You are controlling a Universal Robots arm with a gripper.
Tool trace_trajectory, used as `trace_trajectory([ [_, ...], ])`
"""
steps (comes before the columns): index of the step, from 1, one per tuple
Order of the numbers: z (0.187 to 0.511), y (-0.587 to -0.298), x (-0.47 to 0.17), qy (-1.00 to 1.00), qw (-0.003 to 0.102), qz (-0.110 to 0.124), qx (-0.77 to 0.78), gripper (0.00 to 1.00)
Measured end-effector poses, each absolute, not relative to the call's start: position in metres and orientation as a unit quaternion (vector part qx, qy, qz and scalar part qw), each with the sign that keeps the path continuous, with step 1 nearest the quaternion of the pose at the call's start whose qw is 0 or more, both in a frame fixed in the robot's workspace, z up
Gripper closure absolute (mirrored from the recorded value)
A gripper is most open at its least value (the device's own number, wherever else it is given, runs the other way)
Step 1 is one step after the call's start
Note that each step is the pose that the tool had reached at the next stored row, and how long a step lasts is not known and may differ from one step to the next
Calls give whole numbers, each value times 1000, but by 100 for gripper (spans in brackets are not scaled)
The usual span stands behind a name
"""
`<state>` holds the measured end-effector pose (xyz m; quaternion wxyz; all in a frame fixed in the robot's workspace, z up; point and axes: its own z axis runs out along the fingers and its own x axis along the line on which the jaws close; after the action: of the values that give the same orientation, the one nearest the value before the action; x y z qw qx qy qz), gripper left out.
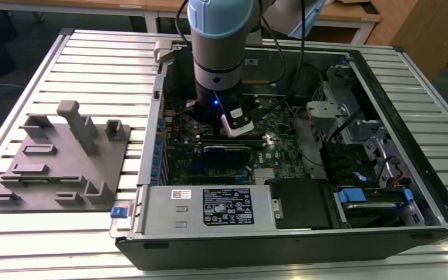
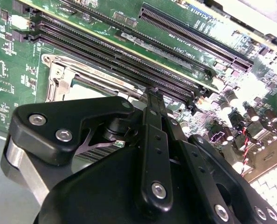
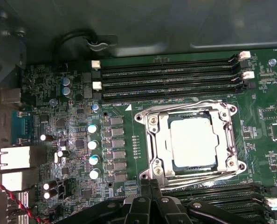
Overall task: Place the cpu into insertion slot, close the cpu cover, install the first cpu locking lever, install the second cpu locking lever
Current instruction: 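Install the second cpu locking lever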
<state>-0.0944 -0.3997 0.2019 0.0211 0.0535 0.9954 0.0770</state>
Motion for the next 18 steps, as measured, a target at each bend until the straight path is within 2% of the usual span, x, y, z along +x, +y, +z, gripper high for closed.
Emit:
trace_trajectory([
  [18, 197, -400, -95, 995, 21, 77, 54, 89],
])
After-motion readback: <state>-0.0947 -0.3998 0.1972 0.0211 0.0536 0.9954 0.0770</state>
